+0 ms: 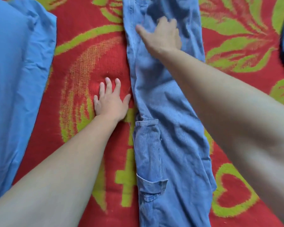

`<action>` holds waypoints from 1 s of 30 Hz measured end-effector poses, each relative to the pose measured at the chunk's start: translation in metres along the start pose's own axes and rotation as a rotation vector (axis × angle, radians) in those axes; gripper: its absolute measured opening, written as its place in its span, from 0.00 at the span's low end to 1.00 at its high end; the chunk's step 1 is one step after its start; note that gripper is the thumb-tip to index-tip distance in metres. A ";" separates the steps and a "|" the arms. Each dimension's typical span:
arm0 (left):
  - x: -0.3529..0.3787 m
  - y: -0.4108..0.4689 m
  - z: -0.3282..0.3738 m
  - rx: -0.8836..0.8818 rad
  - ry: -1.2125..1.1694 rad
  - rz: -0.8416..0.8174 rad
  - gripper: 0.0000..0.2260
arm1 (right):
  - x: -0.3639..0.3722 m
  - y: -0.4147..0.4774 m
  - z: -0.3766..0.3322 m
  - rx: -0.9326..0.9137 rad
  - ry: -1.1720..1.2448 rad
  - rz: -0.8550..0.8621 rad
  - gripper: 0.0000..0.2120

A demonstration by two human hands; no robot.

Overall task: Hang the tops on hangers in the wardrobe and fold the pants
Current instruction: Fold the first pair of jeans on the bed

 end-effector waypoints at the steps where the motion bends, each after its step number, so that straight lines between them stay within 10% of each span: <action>1: -0.001 0.003 0.000 0.010 0.021 -0.002 0.31 | 0.009 0.003 0.002 0.040 -0.064 -0.038 0.29; 10: -0.006 0.012 -0.011 0.027 0.051 0.003 0.31 | -0.014 -0.007 -0.002 -0.318 0.560 0.329 0.12; 14: -0.010 0.012 -0.010 0.040 0.041 0.000 0.32 | 0.004 0.002 0.002 -0.226 0.080 -0.297 0.24; 19: -0.012 0.013 -0.011 0.038 0.064 0.029 0.32 | 0.011 -0.014 0.014 -0.583 -0.283 0.009 0.26; 25: -0.009 0.013 -0.011 0.047 0.071 0.036 0.32 | 0.045 -0.008 0.045 -0.350 -0.600 -0.425 0.41; 30: -0.009 0.013 -0.010 0.047 0.067 0.006 0.31 | 0.012 -0.026 0.070 -0.635 -0.443 0.021 0.32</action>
Point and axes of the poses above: each hand's wrist, its own y-axis towards the middle knuckle, its own x-axis out of the palm, z = x × y, the point moved 2 cm from there along y, towards the middle knuckle, and after that the axes turned 9 degrees about y, right-handed, at the moved point
